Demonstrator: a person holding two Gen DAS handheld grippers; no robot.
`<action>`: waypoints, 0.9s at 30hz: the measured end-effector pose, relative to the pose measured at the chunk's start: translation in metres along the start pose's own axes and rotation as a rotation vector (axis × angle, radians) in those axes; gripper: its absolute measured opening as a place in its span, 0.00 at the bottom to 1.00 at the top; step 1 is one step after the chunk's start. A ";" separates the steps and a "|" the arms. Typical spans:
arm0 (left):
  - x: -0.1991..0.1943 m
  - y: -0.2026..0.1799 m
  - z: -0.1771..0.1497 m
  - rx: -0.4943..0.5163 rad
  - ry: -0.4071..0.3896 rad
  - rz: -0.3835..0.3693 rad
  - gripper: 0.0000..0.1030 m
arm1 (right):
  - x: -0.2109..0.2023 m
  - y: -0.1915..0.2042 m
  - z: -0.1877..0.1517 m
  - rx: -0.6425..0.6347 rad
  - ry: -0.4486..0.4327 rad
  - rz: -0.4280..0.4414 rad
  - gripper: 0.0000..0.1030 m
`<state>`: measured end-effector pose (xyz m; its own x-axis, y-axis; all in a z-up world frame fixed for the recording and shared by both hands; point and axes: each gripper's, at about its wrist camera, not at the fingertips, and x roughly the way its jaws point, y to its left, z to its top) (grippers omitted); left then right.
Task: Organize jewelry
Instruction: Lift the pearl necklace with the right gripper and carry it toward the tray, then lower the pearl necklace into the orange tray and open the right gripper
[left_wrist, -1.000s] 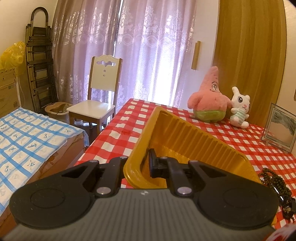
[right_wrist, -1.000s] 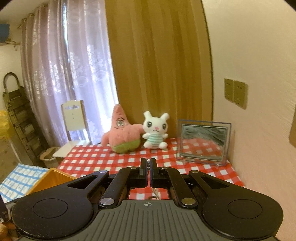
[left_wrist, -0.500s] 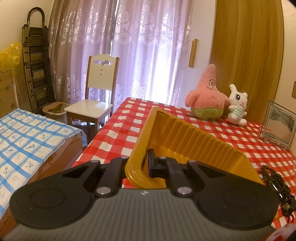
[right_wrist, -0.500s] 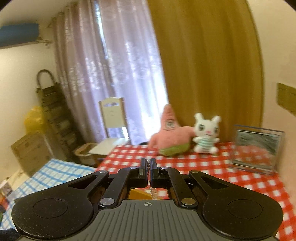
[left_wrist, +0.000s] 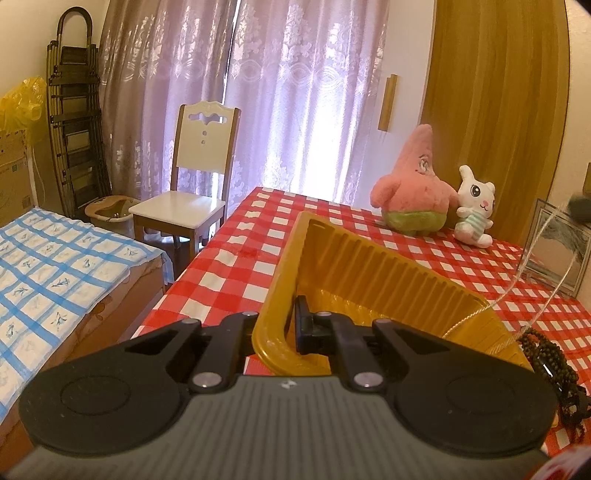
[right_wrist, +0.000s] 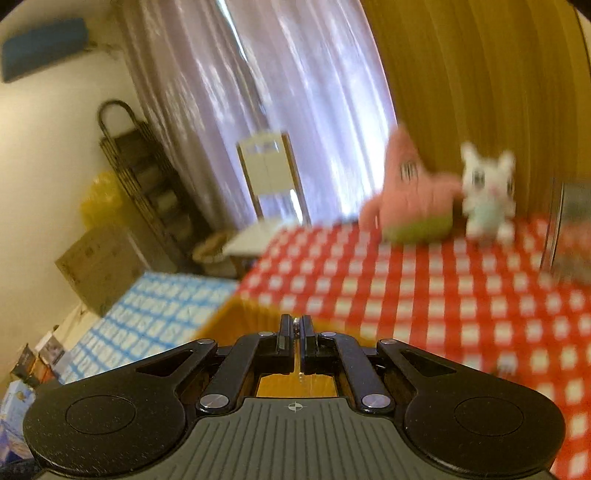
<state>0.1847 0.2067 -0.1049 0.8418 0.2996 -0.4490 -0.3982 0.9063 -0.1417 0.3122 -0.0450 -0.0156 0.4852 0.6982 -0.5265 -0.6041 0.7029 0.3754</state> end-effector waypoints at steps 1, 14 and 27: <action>0.000 0.000 -0.001 0.000 0.000 0.000 0.07 | 0.005 -0.005 -0.005 0.011 0.019 -0.002 0.03; 0.000 -0.002 0.001 0.010 -0.006 -0.003 0.07 | -0.007 -0.039 -0.002 0.167 0.003 0.001 0.05; -0.001 -0.002 0.009 0.037 -0.021 -0.003 0.07 | -0.080 -0.119 -0.067 0.297 0.053 -0.318 0.05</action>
<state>0.1884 0.2072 -0.0960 0.8507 0.3028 -0.4296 -0.3821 0.9176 -0.1100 0.3026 -0.1936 -0.0688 0.5799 0.4380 -0.6870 -0.2177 0.8959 0.3874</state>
